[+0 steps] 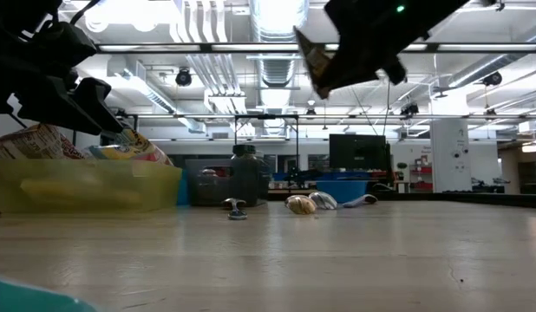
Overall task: Pick & Place Food Item
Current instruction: Put the orange seasoning bag into the black bin
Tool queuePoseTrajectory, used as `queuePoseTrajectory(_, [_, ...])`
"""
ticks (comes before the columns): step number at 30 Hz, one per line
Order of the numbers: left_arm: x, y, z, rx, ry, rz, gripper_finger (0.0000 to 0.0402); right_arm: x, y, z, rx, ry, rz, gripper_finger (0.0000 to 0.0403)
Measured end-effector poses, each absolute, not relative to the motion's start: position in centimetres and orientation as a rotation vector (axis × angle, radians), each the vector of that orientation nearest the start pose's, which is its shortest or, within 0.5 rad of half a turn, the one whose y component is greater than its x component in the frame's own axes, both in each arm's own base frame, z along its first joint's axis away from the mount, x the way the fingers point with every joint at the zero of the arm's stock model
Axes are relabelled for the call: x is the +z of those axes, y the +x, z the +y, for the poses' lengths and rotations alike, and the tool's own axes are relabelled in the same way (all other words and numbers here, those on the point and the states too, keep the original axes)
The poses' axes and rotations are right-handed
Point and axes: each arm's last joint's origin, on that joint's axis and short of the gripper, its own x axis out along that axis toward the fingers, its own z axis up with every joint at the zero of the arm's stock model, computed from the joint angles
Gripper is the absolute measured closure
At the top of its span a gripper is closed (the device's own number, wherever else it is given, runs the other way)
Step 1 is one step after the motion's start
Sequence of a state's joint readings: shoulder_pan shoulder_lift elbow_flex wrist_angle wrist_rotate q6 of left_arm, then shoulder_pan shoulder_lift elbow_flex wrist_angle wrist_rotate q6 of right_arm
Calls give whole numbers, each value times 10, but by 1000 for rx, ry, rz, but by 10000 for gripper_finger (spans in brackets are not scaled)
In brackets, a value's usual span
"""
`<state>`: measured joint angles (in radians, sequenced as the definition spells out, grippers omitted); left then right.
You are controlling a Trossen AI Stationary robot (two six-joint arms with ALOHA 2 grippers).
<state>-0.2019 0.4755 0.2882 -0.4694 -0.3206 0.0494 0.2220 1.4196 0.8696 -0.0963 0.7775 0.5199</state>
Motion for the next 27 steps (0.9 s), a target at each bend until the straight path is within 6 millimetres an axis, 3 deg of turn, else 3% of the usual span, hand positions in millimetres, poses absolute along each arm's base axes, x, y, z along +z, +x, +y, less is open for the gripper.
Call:
queuePoseTrajectory(18, [180, 112, -14, 99, 218, 638, 130, 201, 361, -39, -465, 163, 291, 350])
queuePoseTrajectory(27, [180, 112, -14, 99, 218, 638, 130, 210, 402, -65, -479, 92, 313, 350])
